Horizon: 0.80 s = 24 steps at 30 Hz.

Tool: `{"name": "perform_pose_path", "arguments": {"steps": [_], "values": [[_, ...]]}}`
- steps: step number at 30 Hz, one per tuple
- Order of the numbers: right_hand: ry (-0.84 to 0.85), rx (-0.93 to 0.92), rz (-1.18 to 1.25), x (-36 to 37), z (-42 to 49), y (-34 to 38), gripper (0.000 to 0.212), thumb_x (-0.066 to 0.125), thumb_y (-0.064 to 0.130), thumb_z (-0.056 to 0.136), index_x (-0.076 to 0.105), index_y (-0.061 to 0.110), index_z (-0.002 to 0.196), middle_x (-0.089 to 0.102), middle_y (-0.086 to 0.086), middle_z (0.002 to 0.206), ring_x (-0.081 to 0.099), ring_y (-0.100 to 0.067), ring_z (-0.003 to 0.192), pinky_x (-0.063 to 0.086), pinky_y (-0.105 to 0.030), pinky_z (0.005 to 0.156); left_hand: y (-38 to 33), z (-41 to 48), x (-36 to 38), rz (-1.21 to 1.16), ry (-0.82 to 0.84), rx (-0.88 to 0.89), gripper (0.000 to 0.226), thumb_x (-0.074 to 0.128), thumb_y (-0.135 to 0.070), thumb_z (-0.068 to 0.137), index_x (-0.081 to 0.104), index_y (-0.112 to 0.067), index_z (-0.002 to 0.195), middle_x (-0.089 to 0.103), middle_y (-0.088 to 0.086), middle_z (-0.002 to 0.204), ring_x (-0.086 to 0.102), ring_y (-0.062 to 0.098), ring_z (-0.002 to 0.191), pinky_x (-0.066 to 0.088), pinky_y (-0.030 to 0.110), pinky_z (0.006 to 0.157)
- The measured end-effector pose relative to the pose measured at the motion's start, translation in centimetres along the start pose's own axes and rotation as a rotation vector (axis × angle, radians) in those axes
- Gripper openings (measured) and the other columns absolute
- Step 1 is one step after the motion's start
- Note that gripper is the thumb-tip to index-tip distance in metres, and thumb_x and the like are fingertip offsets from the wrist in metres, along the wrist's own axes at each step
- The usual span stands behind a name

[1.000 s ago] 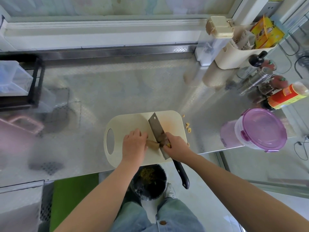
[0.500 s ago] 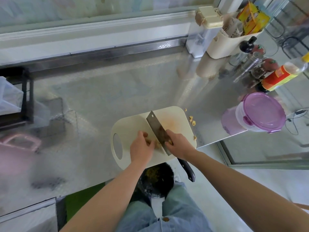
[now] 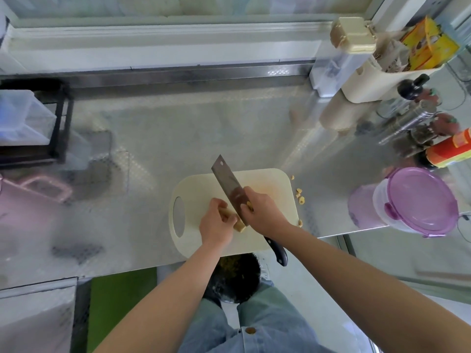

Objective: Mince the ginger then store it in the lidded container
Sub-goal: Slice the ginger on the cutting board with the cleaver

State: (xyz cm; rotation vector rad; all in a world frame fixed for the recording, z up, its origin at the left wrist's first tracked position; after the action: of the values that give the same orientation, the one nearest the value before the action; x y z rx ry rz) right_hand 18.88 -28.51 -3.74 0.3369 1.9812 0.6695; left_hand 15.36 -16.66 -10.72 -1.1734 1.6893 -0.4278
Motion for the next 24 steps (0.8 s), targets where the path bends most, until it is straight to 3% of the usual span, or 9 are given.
{"name": "perform_pose_path", "arguments": {"steps": [4, 8, 12, 18, 24], "values": [[0.015, -0.004, -0.035, 0.2, 0.6, 0.3, 0.014, 0.044, 0.012, 0.095, 0.046, 0.007, 0.108, 0.058, -0.009, 0.083, 0.050, -0.023, 0.065, 0.033, -0.025, 0.049, 0.0, 0.0, -0.1, 0.002, 0.001, 0.011, 0.029, 0.071, -0.019, 0.082, 0.047, -0.024, 0.097, 0.052, -0.009, 0.073, 0.062, 0.026, 0.071, 0.054, 0.046, 0.072], [0.033, 0.009, -0.089, 0.3, 0.3, 0.3, 0.017, 0.042, 0.015, 0.097, 0.044, 0.008, 0.112, 0.061, -0.013, 0.088, 0.057, -0.028, 0.070, 0.046, -0.038, 0.059, 0.0, 0.0, 0.0, -0.007, 0.009, 0.013, 0.029, 0.071, -0.020, 0.082, 0.046, -0.025, 0.096, 0.053, -0.006, 0.072, 0.062, 0.026, 0.071, 0.055, 0.047, 0.071], [0.043, 0.048, -0.166, 0.4, 0.1, -0.2, 0.017, 0.037, 0.022, 0.101, 0.037, 0.013, 0.116, 0.054, -0.008, 0.078, 0.049, -0.021, 0.057, 0.040, -0.031, 0.047, -0.1, 0.0, 0.1, 0.009, 0.011, 0.019, 0.029, 0.071, -0.020, 0.083, 0.045, -0.025, 0.096, 0.055, -0.003, 0.074, 0.062, 0.023, 0.070, 0.054, 0.047, 0.070], [0.082, 0.047, -0.318, 1.5, 0.1, 0.5, 0.016, 0.037, 0.018, 0.101, 0.034, 0.013, 0.115, 0.055, -0.009, 0.081, 0.056, -0.029, 0.071, 0.040, -0.035, 0.056, -0.3, 0.2, -0.1, 0.014, -0.007, 0.013, 0.029, 0.072, -0.020, 0.081, 0.045, -0.025, 0.091, 0.057, -0.006, 0.068, 0.062, 0.022, 0.066, 0.051, 0.037, 0.063], [0.087, 0.046, -0.370, 2.3, 0.6, 0.9, 0.016, 0.039, 0.009, 0.097, 0.032, 0.012, 0.111, 0.044, -0.001, 0.067, 0.049, -0.026, 0.061, 0.035, -0.033, 0.050, 0.0, 0.2, 0.1, -0.039, -0.001, -0.015, 0.025, 0.068, -0.015, 0.079, 0.047, -0.025, 0.088, 0.054, -0.007, 0.062, 0.062, 0.029, 0.064, 0.054, 0.047, 0.065]]}}
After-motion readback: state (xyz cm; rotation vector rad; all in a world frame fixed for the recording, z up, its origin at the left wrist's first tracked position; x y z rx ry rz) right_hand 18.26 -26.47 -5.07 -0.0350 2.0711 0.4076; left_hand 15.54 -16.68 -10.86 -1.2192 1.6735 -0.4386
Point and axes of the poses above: each hand's wrist, its own z-axis towards the middle knuckle, its own x-axis out of the palm, y = z × x, the point moved 10 cm from there along z, towards the middle knuckle
